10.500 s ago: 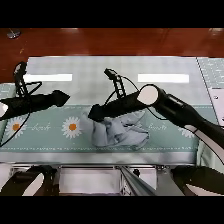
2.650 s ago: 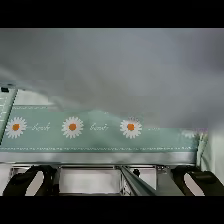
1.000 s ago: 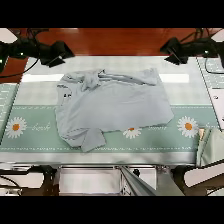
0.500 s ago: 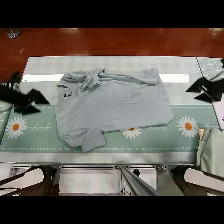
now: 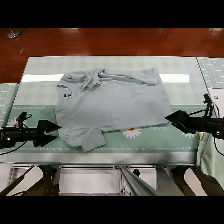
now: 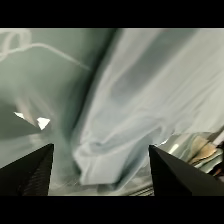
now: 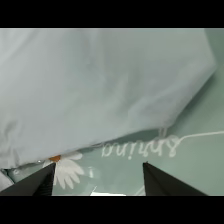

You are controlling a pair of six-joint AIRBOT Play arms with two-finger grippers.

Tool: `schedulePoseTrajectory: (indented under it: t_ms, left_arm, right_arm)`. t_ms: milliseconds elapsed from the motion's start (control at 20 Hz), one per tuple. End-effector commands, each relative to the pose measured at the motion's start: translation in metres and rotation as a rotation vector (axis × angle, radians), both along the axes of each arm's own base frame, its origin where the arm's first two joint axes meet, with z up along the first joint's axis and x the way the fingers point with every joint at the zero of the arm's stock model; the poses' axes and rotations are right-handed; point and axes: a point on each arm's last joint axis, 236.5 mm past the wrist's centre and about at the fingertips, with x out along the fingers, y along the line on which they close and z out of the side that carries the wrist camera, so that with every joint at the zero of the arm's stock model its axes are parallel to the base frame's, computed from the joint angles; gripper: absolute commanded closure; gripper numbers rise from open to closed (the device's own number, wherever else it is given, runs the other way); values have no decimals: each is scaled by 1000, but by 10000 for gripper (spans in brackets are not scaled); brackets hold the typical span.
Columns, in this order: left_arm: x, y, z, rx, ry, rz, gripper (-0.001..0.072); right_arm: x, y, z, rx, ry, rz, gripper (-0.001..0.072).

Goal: Fold the shirts.

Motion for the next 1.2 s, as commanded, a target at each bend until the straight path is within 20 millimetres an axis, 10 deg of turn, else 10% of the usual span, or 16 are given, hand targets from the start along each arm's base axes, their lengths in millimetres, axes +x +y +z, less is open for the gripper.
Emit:
schedulePoseTrajectory:
  t_ms: [0,400,500,700,900,1150]
  left_arm:
    - [15,-5,-4,-16,-77,81,4]
    - [4,-38,-18,20,-88,-97,14]
    - [8,-39,-18,40,-119,-126,668]
    - [19,-34,-10,51,-157,-131,687]
    - [20,-34,-10,52,-159,-131,687]
    - [20,-33,-10,56,-159,-128,687]
  right_arm:
    - [-9,27,-1,53,-12,44,95]
    - [11,21,19,82,-71,-14,96]
    - [24,-19,30,-9,-92,-93,96]
    - [-2,-84,7,-167,54,-223,96]
    - [-27,-57,-31,-132,224,-152,96]
    - [15,-55,-44,-71,233,-173,96]
